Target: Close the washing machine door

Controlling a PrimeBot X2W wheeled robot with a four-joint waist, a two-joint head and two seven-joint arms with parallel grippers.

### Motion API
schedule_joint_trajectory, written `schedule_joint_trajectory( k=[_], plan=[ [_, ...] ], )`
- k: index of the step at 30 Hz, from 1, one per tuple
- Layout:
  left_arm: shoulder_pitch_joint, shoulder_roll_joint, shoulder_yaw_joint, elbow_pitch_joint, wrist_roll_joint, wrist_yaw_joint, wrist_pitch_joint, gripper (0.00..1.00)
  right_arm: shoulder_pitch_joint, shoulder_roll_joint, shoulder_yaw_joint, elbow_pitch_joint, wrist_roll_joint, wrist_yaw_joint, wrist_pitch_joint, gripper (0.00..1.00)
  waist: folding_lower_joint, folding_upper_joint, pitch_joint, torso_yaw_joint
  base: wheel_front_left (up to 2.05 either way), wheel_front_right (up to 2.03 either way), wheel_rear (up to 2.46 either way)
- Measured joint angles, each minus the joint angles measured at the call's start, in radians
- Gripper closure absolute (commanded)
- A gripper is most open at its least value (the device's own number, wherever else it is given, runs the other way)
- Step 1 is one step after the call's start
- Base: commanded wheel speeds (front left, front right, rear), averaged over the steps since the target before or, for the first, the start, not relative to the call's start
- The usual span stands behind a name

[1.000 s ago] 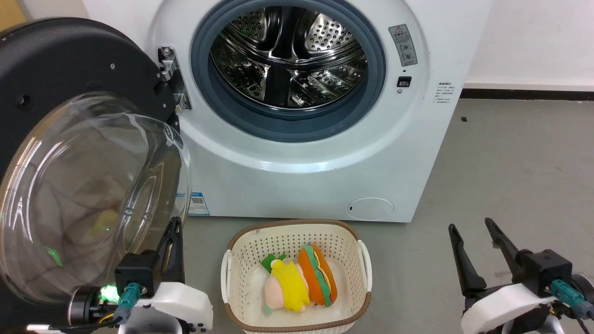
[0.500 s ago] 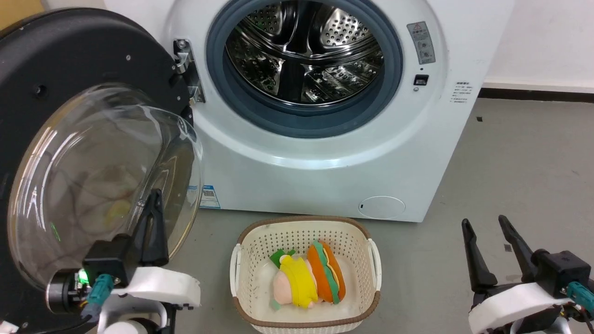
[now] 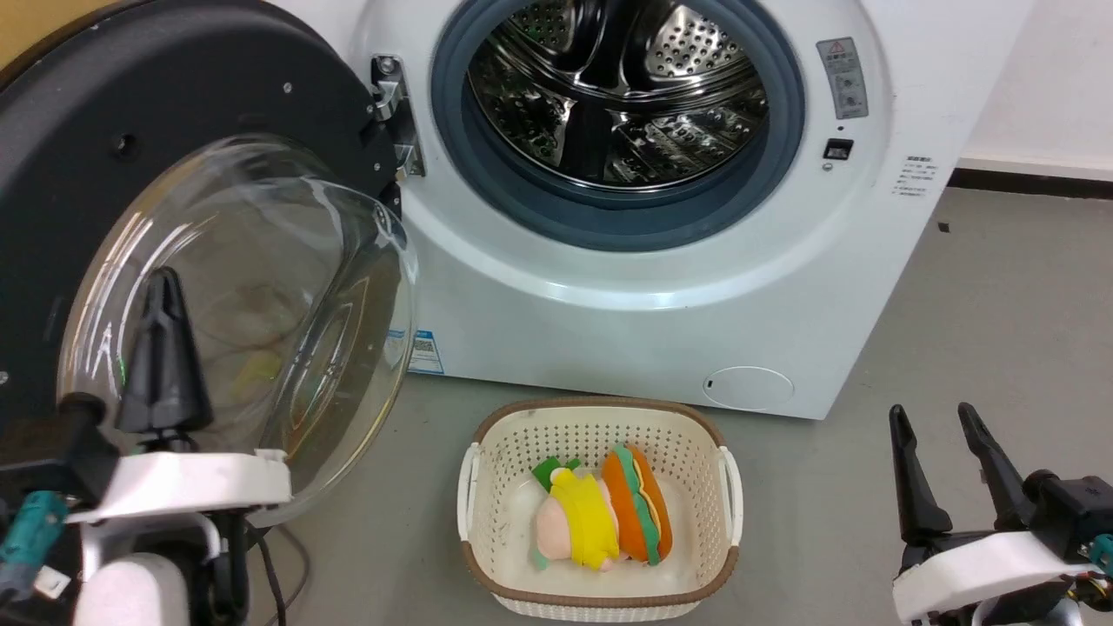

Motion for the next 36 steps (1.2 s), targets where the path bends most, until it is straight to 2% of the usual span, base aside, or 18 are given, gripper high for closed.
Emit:
schedule_joint_trajectory(
  k=[11, 22, 30, 36],
  plan=[
    [-0.092, 0.007, 0.117, -0.032, -0.14, -0.034, -0.024, 1.0, 0.0, 0.0, -0.016, 0.024, 0.033, 0.0, -0.023, 0.0, 0.0, 0.0, 0.012, 0.066, 0.0, 0.0, 0.0],
    [-0.19, 0.081, 0.217, 0.032, -0.289, -0.043, -0.022, 1.0, 0.0, 0.0, -0.039, 0.045, 0.062, 0.0, -0.045, 0.0, 0.0, 0.0, 0.029, 0.146, 0.0, 0.0, 0.0],
    [-0.263, 0.161, 0.29, 0.153, -0.408, -0.04, 0.055, 1.0, 0.0, 0.0, -0.05, 0.059, 0.076, 0.0, -0.062, 0.0, 0.0, 0.0, 0.047, 0.197, 0.0, 0.0, 0.0],
    [-0.302, 0.201, 0.312, 0.262, -0.49, -0.022, 0.15, 1.0, -0.002, 0.0, -0.053, 0.071, 0.099, 0.0, -0.072, 0.0, 0.0, 0.0, 0.06, 0.223, 0.0, 0.0, 0.0]
  ],
)
